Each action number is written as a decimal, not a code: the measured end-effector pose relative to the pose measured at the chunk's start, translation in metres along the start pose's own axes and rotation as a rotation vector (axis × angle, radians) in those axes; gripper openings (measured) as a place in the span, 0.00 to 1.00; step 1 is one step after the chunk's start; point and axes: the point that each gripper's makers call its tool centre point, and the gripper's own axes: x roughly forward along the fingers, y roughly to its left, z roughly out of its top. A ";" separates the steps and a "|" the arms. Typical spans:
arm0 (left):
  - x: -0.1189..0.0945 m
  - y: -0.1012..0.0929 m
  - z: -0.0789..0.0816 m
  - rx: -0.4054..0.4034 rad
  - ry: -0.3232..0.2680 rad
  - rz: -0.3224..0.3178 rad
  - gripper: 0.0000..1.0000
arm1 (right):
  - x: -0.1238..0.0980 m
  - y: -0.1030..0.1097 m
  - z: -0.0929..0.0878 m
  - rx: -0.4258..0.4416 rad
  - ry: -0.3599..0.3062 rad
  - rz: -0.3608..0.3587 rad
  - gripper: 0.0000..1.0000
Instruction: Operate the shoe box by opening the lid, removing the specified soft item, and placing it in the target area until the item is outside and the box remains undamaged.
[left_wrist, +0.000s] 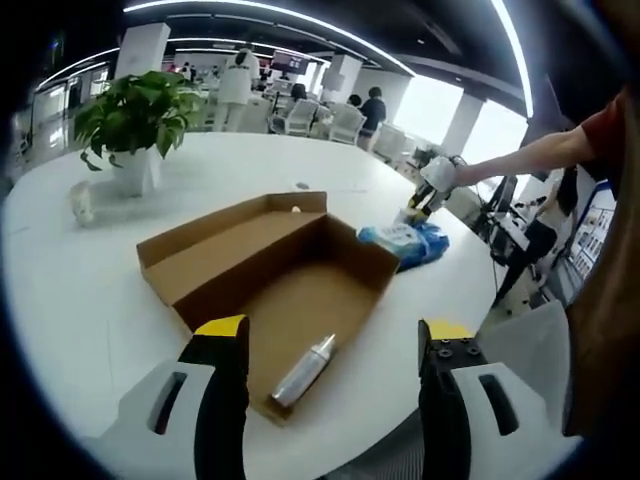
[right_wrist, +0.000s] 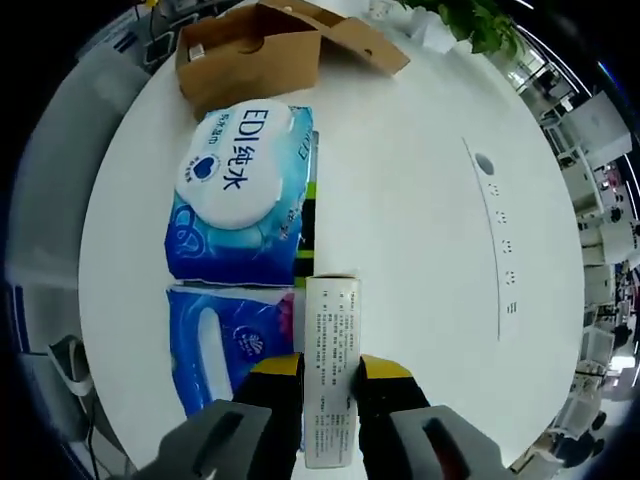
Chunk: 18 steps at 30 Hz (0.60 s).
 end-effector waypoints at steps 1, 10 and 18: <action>0.000 0.000 0.000 0.000 0.001 0.000 0.68 | 0.000 0.000 0.000 0.001 0.000 0.000 0.16; -0.001 0.001 0.001 0.003 0.004 0.006 0.68 | 0.007 0.002 -0.008 0.006 0.013 0.011 0.16; -0.003 0.003 0.002 0.008 0.007 0.010 0.68 | 0.008 0.003 -0.008 0.005 0.018 0.010 0.16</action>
